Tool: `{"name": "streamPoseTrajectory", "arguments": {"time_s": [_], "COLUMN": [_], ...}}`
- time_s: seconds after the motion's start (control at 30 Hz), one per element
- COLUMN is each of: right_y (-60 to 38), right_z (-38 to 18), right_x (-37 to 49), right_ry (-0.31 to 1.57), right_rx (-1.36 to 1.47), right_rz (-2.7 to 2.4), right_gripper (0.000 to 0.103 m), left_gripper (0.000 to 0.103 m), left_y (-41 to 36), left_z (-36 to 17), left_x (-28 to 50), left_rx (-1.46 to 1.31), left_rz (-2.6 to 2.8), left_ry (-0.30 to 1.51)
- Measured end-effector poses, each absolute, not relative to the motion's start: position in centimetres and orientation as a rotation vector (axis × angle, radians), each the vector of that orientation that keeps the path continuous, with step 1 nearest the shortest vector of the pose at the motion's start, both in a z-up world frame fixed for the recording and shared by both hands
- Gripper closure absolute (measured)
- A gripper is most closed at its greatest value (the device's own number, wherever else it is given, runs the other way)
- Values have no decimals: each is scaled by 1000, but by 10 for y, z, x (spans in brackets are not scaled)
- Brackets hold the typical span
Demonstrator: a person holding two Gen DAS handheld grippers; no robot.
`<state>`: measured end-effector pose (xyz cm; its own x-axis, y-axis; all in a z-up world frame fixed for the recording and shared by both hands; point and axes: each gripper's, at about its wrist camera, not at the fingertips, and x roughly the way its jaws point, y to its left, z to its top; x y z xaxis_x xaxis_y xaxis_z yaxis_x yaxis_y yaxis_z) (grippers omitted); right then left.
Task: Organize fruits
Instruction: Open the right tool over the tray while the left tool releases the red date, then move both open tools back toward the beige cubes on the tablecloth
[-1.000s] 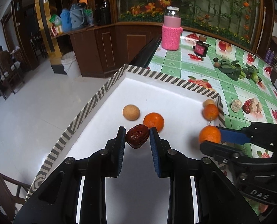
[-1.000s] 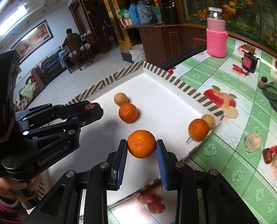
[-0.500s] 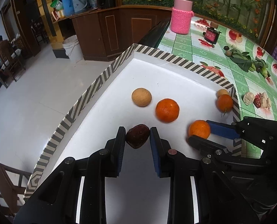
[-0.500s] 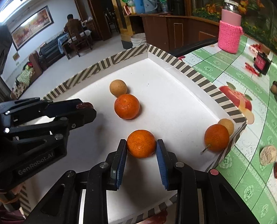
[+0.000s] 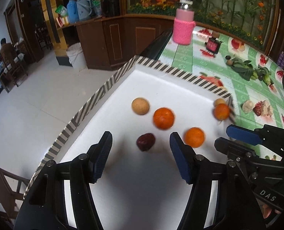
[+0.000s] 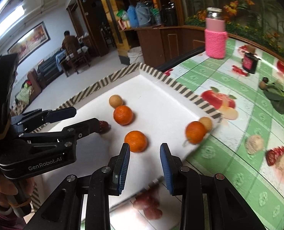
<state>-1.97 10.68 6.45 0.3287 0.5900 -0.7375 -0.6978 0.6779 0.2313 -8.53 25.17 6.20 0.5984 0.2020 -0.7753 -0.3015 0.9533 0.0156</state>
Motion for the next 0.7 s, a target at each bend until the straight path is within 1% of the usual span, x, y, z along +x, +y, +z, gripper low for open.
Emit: {"name": "streamPoseTrajectory", "arguments": {"time_s": [0.23,0.7], "right_y": [63,-62], "right_z": [76,71], "right_x": [-25,-24], "right_ry": [868,862], "right_rx": [-91,26], "right_rz": [773,556], "right_gripper": [72,71], "left_gripper": [40,40], "left_y": [215,129], "left_z": [81,82], "left_x": [-89,-65], "left_rx": [-77,-47], "left_rz": [250,68], "left_ry": [795,804]}}
